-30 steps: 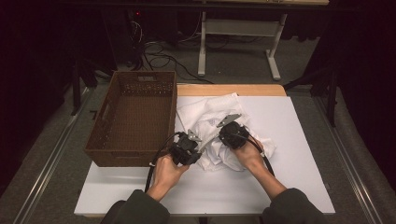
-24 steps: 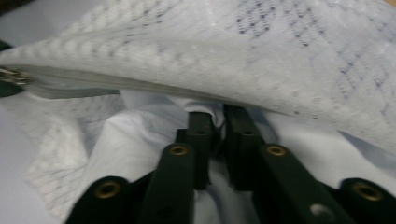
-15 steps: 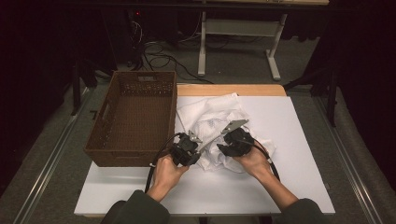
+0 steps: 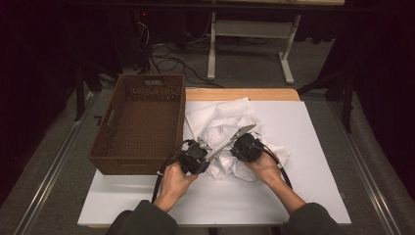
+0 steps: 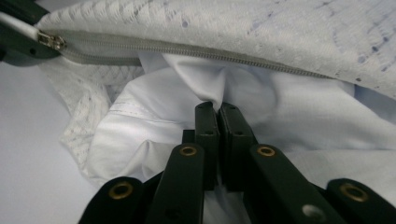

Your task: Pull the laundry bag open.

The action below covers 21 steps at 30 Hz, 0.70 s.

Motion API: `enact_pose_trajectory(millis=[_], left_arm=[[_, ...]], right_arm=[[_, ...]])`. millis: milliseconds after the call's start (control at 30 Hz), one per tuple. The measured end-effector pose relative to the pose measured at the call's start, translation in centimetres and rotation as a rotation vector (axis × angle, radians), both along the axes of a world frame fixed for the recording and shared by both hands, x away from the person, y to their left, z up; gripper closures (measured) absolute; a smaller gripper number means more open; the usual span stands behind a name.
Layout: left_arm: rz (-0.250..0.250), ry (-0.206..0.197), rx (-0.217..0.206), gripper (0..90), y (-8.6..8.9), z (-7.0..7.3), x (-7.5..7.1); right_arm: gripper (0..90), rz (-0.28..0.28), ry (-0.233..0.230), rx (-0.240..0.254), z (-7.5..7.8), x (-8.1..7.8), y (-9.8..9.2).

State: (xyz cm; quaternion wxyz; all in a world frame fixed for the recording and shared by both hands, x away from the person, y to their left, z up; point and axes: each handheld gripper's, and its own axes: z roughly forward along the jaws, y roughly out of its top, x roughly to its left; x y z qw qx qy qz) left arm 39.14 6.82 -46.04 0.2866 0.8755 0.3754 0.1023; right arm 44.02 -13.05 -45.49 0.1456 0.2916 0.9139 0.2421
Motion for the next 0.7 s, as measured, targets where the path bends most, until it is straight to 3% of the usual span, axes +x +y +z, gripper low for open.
enact_pose_trajectory(millis=[133,267,467,567,700], left_arm=[[-0.006,0.0,-0.015,80.7,0.0,0.1,0.0],[-0.019,0.005,-0.019,80.7,-0.4,0.1,-0.2],[-0.011,0.007,-0.023,80.9,0.1,0.2,0.1],[-0.004,0.018,-0.018,80.6,0.3,0.0,0.2],[-0.01,0.014,-0.007,80.5,0.2,0.0,0.1]], right_arm=[[89.5,-0.017,-0.05,0.058,1.0,-0.4,-0.2],[89.5,-0.031,-0.09,0.066,1.6,0.0,0.3],[88.4,-0.065,-0.053,0.008,0.3,2.2,1.4],[85.7,-0.082,-0.016,0.031,0.1,2.7,1.2],[67.0,-0.066,0.007,0.074,0.9,1.7,1.1]])
